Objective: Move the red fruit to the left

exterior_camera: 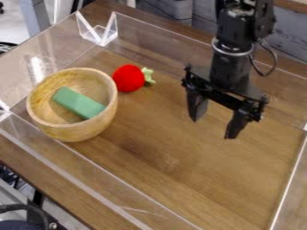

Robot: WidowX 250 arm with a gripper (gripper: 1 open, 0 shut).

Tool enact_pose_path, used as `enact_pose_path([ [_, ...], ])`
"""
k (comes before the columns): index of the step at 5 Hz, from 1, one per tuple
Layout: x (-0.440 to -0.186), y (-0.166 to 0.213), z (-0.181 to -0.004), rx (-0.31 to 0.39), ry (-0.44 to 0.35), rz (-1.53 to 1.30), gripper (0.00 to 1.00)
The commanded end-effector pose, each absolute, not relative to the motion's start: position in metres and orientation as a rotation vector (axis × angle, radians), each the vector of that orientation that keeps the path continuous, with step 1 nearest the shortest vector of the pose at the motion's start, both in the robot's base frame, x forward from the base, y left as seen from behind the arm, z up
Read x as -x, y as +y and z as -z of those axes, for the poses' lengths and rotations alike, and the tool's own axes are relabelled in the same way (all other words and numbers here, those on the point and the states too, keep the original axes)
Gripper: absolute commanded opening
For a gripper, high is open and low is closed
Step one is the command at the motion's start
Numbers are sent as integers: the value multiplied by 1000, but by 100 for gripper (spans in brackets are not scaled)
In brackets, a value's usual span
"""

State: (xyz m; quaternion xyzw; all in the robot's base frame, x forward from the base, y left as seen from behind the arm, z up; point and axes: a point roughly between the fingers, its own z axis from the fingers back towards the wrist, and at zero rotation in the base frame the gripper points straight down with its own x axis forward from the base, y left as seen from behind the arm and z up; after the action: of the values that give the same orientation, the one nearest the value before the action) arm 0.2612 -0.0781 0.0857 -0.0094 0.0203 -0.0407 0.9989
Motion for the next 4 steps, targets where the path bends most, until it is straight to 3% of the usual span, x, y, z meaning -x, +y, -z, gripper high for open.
enact_pose_path([
  [1, -269, -94, -102, 40, -24, 37, 100],
  [2, -276, -105, -103, 35, -28, 6, 100],
  [4, -302, -93, -82, 12, -16, -25, 100],
])
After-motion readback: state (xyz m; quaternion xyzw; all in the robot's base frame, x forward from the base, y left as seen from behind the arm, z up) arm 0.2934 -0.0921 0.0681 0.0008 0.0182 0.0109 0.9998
